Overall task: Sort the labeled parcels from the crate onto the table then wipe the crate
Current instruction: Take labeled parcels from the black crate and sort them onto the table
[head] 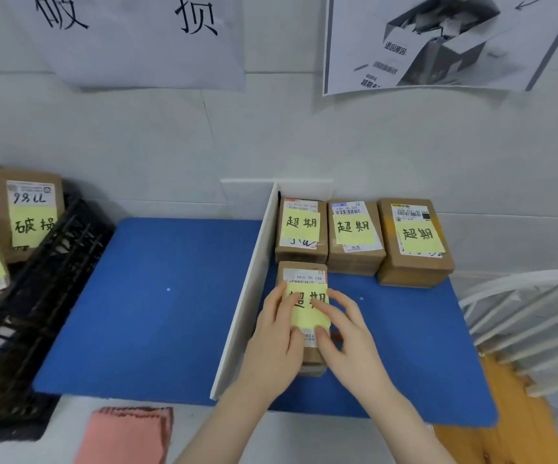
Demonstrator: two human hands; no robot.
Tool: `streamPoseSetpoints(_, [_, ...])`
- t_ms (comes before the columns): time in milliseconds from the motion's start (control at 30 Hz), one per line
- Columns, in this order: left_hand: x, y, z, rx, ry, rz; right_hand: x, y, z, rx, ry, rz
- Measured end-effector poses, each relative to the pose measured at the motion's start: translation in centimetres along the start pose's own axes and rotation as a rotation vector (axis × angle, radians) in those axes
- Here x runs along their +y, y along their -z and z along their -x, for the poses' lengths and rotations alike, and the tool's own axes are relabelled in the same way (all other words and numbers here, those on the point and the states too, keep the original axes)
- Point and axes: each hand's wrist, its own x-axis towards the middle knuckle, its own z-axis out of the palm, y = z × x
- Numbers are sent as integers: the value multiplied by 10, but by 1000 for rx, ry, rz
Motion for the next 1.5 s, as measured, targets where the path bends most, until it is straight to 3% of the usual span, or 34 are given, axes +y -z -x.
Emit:
streamPoseSetpoints(433, [17, 15, -50, -132, 174, -417, -3, -23, -38, -24, -3, 20])
streamPoseSetpoints(633, [34, 27, -46, -172, 170, -417, -9, -14, -43, -107, -24, 22])
streamPoseSetpoints(733, [44, 50, -26, -31, 99, -400, -27, -8, -41, -41, 11, 138])
streamPoseSetpoints(867, [36, 107, 9, 180, 65, -682, -79, -9, -46, -45, 276, 583])
streamPoseSetpoints(967, [15, 143, 36, 167, 192, -804, -121, -35, -44, -145, 373, 760])
streamPoseSetpoints(1133, [-31, 190, 94, 190, 320, -803, -173, -104, -16, -243, 457, 786])
streamPoseSetpoints(1500, [-137, 328, 218, 274, 340, -835, -286, -287, 37, -301, 562, 758])
